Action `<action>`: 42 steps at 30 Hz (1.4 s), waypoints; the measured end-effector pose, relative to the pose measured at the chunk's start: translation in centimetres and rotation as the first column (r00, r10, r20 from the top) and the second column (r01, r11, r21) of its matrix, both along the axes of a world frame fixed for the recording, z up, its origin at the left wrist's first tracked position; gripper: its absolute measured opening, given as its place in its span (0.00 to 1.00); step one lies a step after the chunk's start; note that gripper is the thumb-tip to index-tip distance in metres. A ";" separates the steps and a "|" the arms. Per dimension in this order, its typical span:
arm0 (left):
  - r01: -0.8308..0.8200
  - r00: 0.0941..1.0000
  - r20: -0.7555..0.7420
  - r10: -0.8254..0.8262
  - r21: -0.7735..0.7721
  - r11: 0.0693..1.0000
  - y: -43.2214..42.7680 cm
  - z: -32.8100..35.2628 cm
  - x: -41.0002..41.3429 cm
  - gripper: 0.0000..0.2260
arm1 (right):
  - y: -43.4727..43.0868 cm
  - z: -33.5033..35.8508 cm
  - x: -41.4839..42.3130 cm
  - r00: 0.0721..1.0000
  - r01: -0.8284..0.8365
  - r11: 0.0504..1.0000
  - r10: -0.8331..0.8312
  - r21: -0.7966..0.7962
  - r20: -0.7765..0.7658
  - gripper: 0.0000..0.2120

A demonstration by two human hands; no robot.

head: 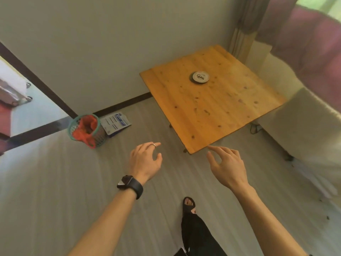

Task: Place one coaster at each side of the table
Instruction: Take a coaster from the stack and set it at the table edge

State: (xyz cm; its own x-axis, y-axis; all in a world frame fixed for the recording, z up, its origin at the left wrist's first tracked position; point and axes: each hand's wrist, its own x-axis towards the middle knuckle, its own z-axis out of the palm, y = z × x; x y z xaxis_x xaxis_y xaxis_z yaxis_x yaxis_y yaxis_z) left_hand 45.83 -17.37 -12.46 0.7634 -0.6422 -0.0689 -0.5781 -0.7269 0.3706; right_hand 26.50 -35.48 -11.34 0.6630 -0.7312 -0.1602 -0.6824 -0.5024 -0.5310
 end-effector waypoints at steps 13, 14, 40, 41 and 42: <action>0.002 0.998 -0.069 0.001 0.042 0.999 -11.8 0.3 20.8 0.17 | -11.2 -1.1 22.0 0.997 -0.013 0.998 0.017 0.059 -0.071 0.19; 0.030 0.997 -0.079 -0.026 0.050 0.998 -12.8 -0.1 22.6 0.17 | -11.8 -1.5 23.5 0.997 0.004 0.998 0.001 0.064 -0.079 0.19; 0.666 0.746 -0.288 -0.601 0.313 0.677 -47.2 -13.0 48.8 0.21 | -35.0 -14.5 46.7 0.673 0.690 0.533 -0.721 0.489 -0.165 0.24; 0.668 0.744 -0.282 -0.605 0.336 0.664 -48.3 -13.9 49.4 0.22 | -36.5 -15.4 47.5 0.631 0.707 0.474 -0.757 0.524 -0.167 0.25; 0.666 0.745 -0.278 -0.606 0.353 0.657 -49.4 -14.9 49.9 0.23 | -37.9 -16.3 48.3 0.587 0.722 0.415 -0.790 0.553 -0.175 0.26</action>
